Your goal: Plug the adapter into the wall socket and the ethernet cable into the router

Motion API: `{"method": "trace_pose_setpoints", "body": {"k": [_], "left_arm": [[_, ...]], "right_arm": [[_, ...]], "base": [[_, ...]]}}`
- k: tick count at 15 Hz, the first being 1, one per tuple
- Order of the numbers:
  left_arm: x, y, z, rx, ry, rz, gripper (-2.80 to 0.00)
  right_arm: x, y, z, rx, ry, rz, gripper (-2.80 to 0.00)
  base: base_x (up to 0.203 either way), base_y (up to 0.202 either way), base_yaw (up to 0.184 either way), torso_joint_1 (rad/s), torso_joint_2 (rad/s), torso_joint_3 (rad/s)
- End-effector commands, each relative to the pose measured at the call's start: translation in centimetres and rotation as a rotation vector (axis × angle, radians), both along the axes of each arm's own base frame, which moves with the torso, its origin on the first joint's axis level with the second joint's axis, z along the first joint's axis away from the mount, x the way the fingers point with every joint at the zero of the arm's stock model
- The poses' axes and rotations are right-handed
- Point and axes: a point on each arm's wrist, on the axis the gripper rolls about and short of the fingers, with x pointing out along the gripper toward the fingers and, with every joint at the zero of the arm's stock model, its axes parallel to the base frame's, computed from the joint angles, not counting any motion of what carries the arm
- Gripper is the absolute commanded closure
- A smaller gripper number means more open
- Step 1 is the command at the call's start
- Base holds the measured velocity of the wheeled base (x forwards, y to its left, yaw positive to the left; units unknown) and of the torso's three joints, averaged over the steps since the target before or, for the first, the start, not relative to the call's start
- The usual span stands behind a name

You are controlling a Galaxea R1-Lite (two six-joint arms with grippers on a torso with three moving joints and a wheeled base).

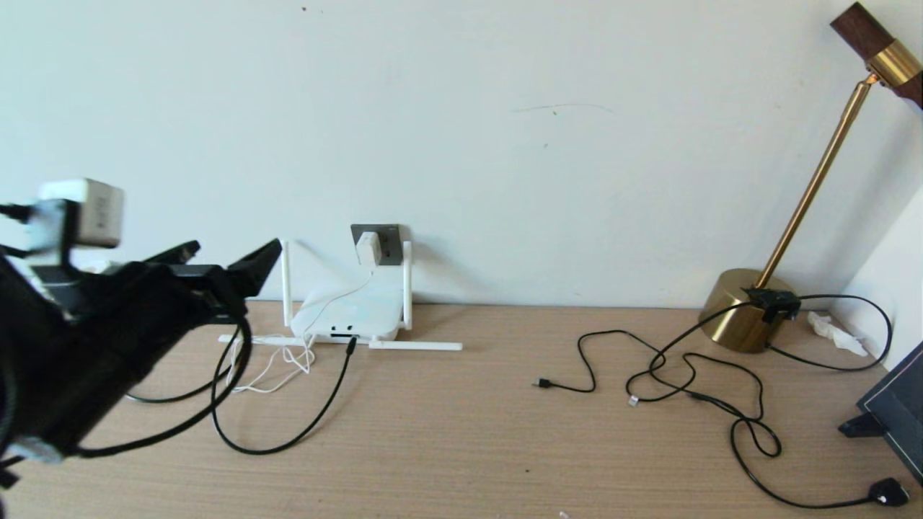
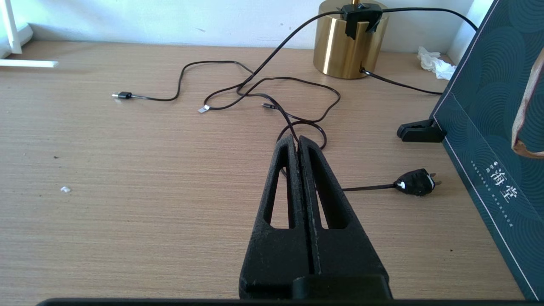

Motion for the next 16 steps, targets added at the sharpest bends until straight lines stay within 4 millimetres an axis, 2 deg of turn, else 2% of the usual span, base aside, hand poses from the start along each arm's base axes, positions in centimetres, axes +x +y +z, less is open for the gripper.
{"method": "trace_pose_setpoints", "body": {"k": [1, 3, 5, 7, 9, 10, 12, 14, 16], "left_arm": [[-9.2, 2.3, 4.0, -0.035, -0.14, 0.0, -2.8], [-14.0, 3.5, 2.4, -0.034, -0.119, 0.013, -2.8], [-18.0, 4.5, -0.9, -0.027, -0.083, 0.057, -2.8], [-20.5, 5.1, -5.3, -0.006, -0.03, 0.21, -2.8], [-21.3, 5.0, -10.1, 0.082, 0.047, 0.256, -2.8], [-22.0, 4.7, -11.5, 0.136, 0.045, 0.154, -2.8], [-22.9, 4.5, -14.2, 0.194, 0.203, 0.052, -2.8], [-22.9, 4.5, -15.0, 0.207, 0.249, 0.021, -2.8], [-22.8, 4.5, -14.1, 0.196, 0.127, 0.02, -2.8]], "right_arm": [[0.0, 0.0, 0.0, 0.0, 0.001, 0.0, 0.0], [0.0, 0.0, 0.0, 0.0, 0.001, 0.0, 0.0], [0.0, 0.0, 0.0, 0.0, 0.001, 0.0, 0.0], [0.0, 0.0, 0.0, -0.003, 0.0, 0.0, 0.0], [0.0, 0.0, 0.0, -0.001, 0.001, 0.001, 0.0], [0.0, 0.0, 0.0, -0.001, 0.001, 0.001, 0.0], [0.0, 0.0, -0.1, -0.012, 0.004, 0.004, 0.0], [0.0, 0.0, 0.0, -0.015, -0.001, 0.003, 0.0], [0.0, 0.0, 0.0, -0.017, 0.0, 0.004, 0.0]], "base": [[0.0, 0.0, 0.0, 0.0, 0.0, 0.0], [0.0, 0.0, 0.0, 0.0, 0.0, 0.0], [0.0, 0.0, 0.0, 0.0, 0.0, 0.0], [0.0, 0.0, 0.0, 0.0, 0.0, 0.0], [0.0, 0.0, 0.0, 0.0, 0.0, 0.0], [0.0, 0.0, 0.0, 0.0, 0.0, 0.0], [0.0, 0.0, 0.0, 0.0, 0.0, 0.0], [0.0, 0.0, 0.0, 0.0, 0.0, 0.0], [0.0, 0.0, 0.0, 0.0, 0.0, 0.0]]}}
